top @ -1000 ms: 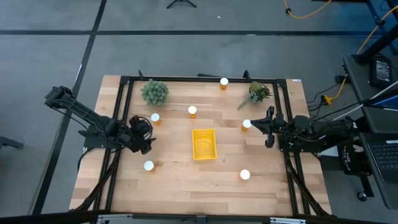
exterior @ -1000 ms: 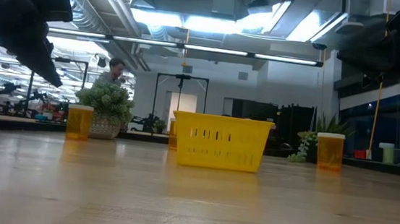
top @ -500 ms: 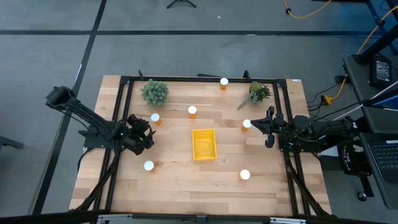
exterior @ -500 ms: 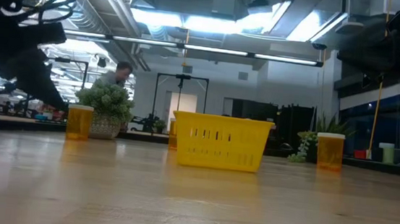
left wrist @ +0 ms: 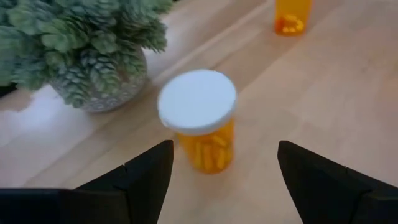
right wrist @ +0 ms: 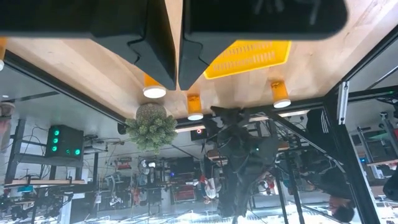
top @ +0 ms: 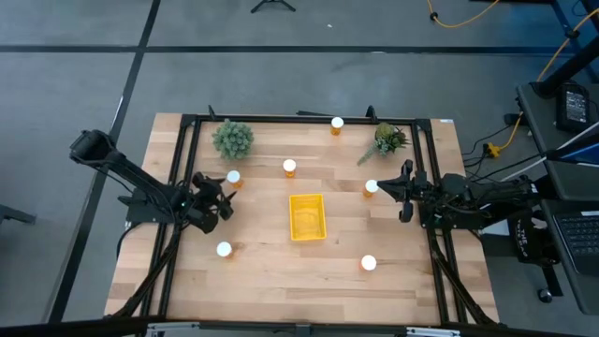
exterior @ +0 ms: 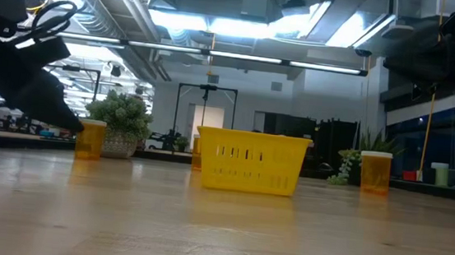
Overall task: Pick and place pill bottles into a basket
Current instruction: Put the orange pill bottle into the yellow bin
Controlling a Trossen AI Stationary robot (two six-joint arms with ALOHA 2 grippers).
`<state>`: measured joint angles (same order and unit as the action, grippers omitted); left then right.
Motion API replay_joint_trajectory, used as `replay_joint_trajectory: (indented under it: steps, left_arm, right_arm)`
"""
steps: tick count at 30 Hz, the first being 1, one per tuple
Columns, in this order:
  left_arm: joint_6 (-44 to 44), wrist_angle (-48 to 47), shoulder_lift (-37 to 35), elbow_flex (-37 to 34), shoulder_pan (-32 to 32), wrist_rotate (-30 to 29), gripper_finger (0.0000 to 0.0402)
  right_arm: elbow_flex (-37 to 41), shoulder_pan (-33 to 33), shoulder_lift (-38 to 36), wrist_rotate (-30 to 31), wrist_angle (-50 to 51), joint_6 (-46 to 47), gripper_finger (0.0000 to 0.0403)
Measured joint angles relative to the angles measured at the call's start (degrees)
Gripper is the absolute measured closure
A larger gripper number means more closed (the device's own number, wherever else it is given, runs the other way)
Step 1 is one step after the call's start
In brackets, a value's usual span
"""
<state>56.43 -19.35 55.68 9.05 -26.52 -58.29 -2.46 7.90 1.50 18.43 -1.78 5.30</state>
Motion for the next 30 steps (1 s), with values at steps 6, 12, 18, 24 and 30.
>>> replay_joint_trajectory:
  steps: [6, 12, 18, 24, 30]
  left_arm:
    - [2.8, 0.2, 0.0, -0.7, 0.2, -2.2, 0.0119]
    - [1.5, 1.8, 0.0, -0.7, 3.2, -0.2, 0.0119]
    - [-3.1, 5.7, 0.1, -0.7, 7.1, 1.4, 0.0119]
    - [-9.2, 10.2, 0.1, -0.7, 11.1, 5.5, 0.0119]
    - [-12.6, 11.6, 0.1, -0.7, 15.5, 8.2, 0.0119]
  right_arm:
    - [0.0, 0.0, 0.0, 0.0, 0.0, -0.1, 0.0379]
    - [0.0, 0.0, 0.0, 0.0, 0.0, -1.4, 0.0379]
    - [0.0, 0.0, 0.0, 0.0, -0.7, -1.5, 0.0379]
    - [0.0, 0.0, 0.0, 0.0, -1.0, -2.8, 0.0379]
    - [0.0, 0.0, 0.0, 0.0, -1.5, -2.8, 0.0379]
